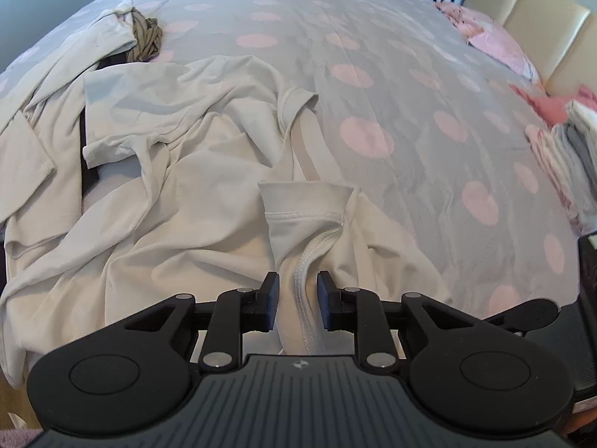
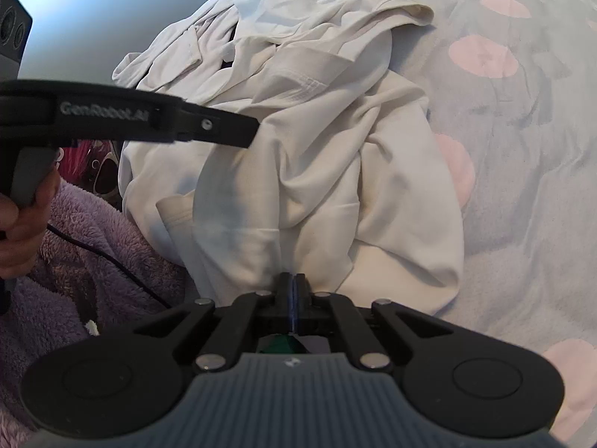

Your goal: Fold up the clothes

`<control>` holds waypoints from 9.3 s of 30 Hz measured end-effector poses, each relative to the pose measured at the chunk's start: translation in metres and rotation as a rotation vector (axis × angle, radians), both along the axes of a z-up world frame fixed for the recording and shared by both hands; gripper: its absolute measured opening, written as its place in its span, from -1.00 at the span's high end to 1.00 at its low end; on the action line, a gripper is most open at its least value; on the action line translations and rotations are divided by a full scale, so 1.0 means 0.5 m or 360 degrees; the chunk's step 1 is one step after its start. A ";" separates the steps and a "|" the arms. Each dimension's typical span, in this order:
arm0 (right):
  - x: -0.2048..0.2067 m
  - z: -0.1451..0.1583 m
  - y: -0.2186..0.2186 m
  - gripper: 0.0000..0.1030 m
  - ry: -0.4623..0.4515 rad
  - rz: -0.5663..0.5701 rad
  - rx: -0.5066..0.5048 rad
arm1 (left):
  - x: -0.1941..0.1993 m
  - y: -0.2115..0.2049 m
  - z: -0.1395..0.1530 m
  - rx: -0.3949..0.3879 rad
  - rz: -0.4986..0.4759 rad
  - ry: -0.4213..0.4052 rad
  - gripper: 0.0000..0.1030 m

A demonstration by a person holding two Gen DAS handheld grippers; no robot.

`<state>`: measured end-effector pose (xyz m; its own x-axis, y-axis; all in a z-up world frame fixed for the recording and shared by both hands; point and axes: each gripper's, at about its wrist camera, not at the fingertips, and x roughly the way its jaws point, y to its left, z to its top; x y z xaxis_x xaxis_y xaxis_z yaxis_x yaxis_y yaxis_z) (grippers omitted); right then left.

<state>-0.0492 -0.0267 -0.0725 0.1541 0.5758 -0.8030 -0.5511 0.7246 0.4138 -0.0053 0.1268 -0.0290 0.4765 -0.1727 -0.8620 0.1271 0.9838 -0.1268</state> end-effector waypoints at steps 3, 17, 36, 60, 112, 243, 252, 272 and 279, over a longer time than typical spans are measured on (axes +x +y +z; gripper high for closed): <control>-0.001 0.015 -0.012 0.89 -0.0027 0.0002 0.0017 | 0.000 0.020 0.017 0.0002 0.0046 -0.0052 0.99; 0.160 0.145 -0.010 0.66 -0.0676 0.0193 -0.0236 | -0.021 0.248 0.099 0.0030 0.0440 -0.0121 0.99; 0.373 0.128 0.229 0.27 -0.1837 0.2169 -0.0938 | -0.015 0.369 -0.003 0.0026 0.0652 -0.0003 0.99; 0.354 0.217 0.256 0.90 -0.1927 0.1952 -0.1001 | -0.047 0.360 0.135 -0.0163 0.0695 -0.0435 0.99; -0.409 1.024 -0.387 0.88 -0.2692 -0.0752 -0.0538 | -0.373 -0.048 0.839 -0.0212 -0.0309 -0.2158 1.00; -0.232 0.787 -0.466 0.93 -0.2478 -0.0601 -0.0686 | -0.117 -0.004 0.663 -0.0449 -0.0445 -0.1664 0.99; -0.287 0.819 -0.505 0.99 -0.2221 -0.0685 -0.0524 | -0.185 -0.063 0.687 -0.0286 -0.0539 -0.1597 0.99; -0.098 0.197 -0.227 0.90 -0.1027 -0.0002 -0.0345 | 0.106 0.131 0.337 0.0141 0.0071 -0.0876 0.99; -0.098 0.152 -0.087 0.42 -0.0924 0.0127 -0.0277 | 0.124 0.147 0.300 0.0212 0.0055 -0.0878 0.99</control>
<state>-0.0982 -0.0702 0.0033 0.5564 0.4713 -0.6843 -0.7066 0.7017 -0.0912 0.0565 0.2003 0.1208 0.8660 -0.0557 -0.4970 0.1068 0.9915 0.0749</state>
